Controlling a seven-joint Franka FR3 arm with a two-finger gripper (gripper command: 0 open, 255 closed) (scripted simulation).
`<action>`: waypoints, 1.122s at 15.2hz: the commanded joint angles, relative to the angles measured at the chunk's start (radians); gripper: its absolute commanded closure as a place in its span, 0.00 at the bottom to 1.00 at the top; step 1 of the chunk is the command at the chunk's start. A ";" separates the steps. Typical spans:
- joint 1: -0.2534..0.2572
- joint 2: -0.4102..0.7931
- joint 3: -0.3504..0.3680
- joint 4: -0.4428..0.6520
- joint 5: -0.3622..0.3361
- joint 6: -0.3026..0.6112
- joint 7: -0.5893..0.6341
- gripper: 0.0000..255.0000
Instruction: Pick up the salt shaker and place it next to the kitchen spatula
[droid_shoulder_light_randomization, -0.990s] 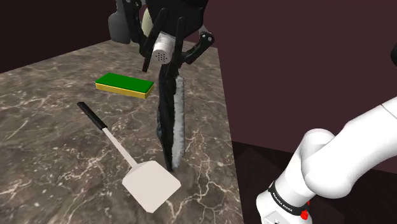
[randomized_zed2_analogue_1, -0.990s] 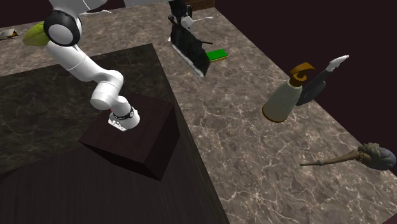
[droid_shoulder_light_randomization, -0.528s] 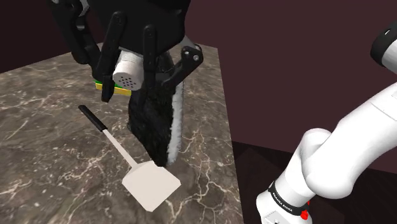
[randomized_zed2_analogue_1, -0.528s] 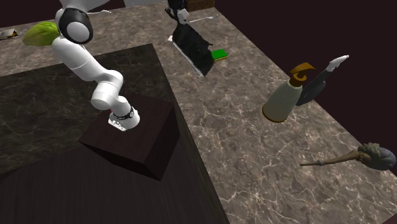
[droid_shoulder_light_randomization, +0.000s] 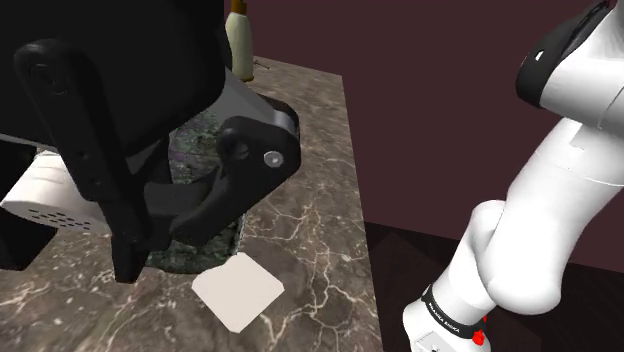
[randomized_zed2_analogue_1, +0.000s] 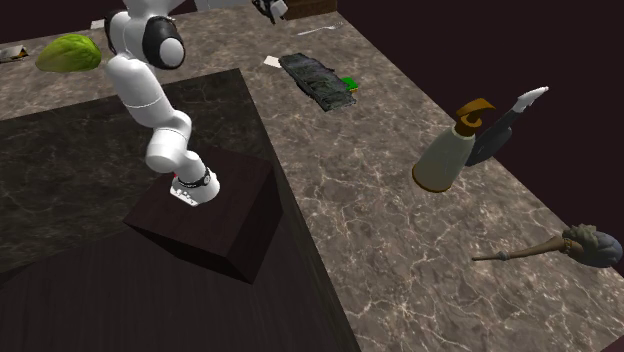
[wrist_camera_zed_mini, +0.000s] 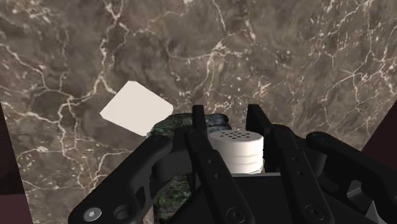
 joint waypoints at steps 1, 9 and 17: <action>0.070 0.096 0.040 0.064 -0.098 -0.030 0.091 1.00; 0.301 0.292 0.033 0.220 -0.286 -0.099 0.239 1.00; 0.205 0.229 0.051 0.030 -0.227 0.044 0.248 1.00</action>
